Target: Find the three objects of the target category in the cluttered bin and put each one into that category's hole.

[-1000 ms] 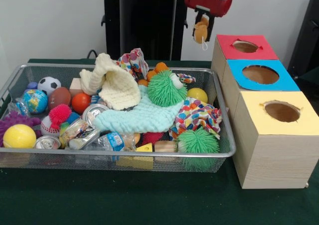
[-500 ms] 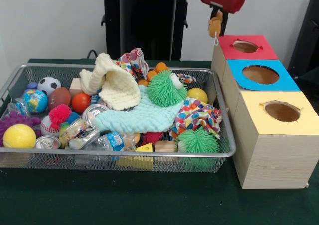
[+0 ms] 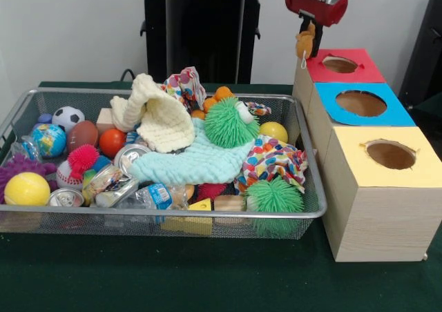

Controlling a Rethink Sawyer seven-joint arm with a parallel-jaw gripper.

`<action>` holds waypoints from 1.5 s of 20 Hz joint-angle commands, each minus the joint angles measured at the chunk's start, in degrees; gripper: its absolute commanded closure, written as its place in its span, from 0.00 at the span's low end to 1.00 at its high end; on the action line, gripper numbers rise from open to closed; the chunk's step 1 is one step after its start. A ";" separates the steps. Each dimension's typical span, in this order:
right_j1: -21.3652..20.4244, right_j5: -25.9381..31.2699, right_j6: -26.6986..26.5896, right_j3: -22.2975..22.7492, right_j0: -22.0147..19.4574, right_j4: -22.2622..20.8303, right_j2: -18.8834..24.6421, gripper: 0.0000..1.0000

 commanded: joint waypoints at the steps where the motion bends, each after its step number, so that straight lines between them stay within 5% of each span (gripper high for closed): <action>1: 4.84 -6.30 16.42 0.97 1.09 5.61 3.19 1.00; 7: 7.54 -8.01 18.31 1.25 2.39 9.61 5.41 1.00; 15: 4.59 -3.29 21.29 1.77 6.85 17.43 5.91 1.00; 20: 5.28 -1.42 21.16 -1.32 11.08 19.46 2.12 1.00; 30: 5.43 -9.81 18.09 -0.26 6.76 18.31 7.16 1.00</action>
